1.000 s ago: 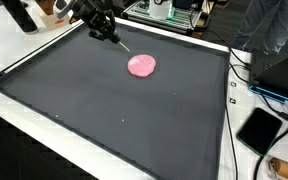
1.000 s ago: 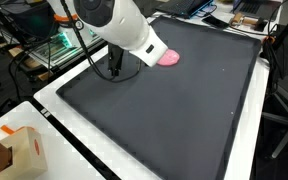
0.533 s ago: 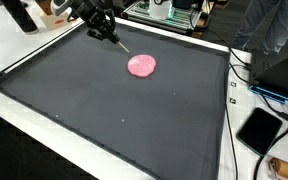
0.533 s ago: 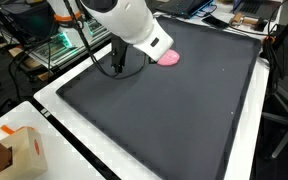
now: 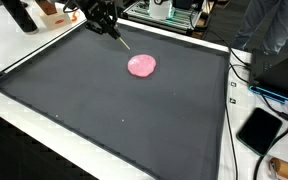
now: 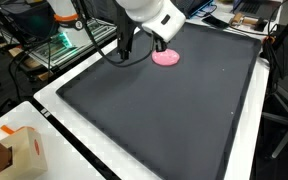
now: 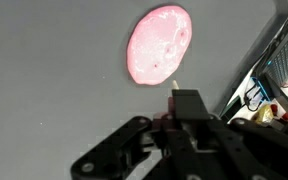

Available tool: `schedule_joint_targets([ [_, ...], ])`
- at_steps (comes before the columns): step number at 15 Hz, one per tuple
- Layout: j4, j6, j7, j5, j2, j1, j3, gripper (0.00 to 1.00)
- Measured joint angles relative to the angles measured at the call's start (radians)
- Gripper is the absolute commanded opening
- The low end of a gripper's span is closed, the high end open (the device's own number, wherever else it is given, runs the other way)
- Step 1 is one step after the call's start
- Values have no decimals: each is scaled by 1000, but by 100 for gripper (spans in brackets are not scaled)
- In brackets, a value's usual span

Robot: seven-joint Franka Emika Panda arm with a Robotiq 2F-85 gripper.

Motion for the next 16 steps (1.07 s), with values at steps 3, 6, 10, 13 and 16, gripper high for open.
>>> schedule_joint_targets([
  [3, 0, 9, 55, -52, -40, 28, 9, 3],
  [6, -1, 30, 135, -141, -85, 65, 25, 3],
  [10, -1, 45, 262, -293, -132, 118, 55, 3],
  [13, -1, 45, 357, -414, -151, 156, 80, 3],
  [16, -2, 54, 442, -504, -159, 189, 106, 3],
])
